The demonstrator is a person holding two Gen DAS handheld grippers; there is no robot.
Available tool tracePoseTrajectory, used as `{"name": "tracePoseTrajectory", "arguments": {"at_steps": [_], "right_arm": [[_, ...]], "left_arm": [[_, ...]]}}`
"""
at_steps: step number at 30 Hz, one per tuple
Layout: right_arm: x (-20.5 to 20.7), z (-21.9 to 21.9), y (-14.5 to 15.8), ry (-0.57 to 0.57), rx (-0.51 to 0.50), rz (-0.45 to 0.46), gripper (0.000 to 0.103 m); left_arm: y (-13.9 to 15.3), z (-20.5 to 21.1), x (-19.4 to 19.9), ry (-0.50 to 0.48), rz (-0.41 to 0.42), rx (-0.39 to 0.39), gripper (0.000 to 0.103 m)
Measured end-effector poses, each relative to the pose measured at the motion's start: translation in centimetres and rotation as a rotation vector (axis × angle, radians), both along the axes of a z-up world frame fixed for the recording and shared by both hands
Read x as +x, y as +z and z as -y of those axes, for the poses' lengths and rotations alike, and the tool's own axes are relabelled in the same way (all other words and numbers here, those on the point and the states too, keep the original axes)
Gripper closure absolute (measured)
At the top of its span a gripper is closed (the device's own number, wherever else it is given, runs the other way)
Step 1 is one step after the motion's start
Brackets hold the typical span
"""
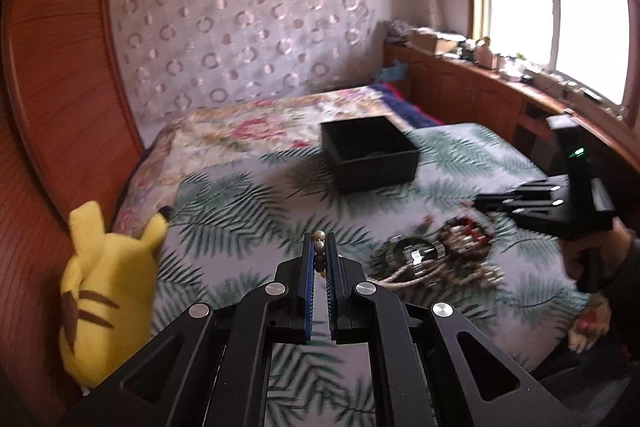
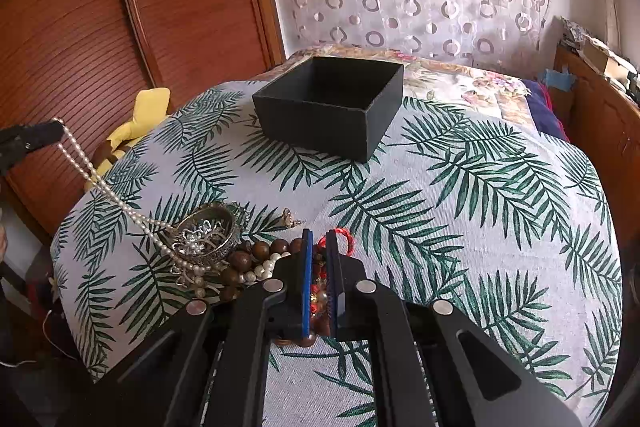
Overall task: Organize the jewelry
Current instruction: 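Lift the pearl necklace up with the left tool, pulling it free of the tangle, then grasp the red bead bracelet with the right tool while the left tool holds the pearls up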
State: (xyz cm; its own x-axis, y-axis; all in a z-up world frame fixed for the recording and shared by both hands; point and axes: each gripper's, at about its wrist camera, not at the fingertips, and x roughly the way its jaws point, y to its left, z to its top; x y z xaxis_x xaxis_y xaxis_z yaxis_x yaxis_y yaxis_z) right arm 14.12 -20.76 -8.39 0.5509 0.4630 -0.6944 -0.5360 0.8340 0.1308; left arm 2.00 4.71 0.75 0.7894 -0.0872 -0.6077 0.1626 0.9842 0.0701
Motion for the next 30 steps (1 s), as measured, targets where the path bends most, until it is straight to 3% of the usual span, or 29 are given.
{"name": "tracePoseTrajectory", "arguments": {"at_steps": [5,8,18,22,30], "right_arm": [[-0.2,-0.5,-0.2,0.023,-0.013,-0.004,0.094],[-0.4,-0.9,0.0,0.033,-0.004,0.003,0.069],[-0.8,-4.1,0.5,0.091,-0.002,0.01,0.071],[-0.8,-3.6,0.9,0.08,0.006,0.017,0.071],[-0.6,-0.9,1.4,0.026,0.022,0.03,0.075]], "left_arm": [[0.5,-1.8,-0.6,0.034,0.021,-0.036,0.099],[1.3,-2.6,-1.1,0.035,0.039,-0.058,0.099],[1.9,-2.6,-1.8,0.02,0.055,-0.07,0.099],[4.6,-2.5,-2.6,-0.023,0.109,-0.119,0.099],[9.6,1.5,-1.9,-0.104,0.223,-0.065,0.099]]}}
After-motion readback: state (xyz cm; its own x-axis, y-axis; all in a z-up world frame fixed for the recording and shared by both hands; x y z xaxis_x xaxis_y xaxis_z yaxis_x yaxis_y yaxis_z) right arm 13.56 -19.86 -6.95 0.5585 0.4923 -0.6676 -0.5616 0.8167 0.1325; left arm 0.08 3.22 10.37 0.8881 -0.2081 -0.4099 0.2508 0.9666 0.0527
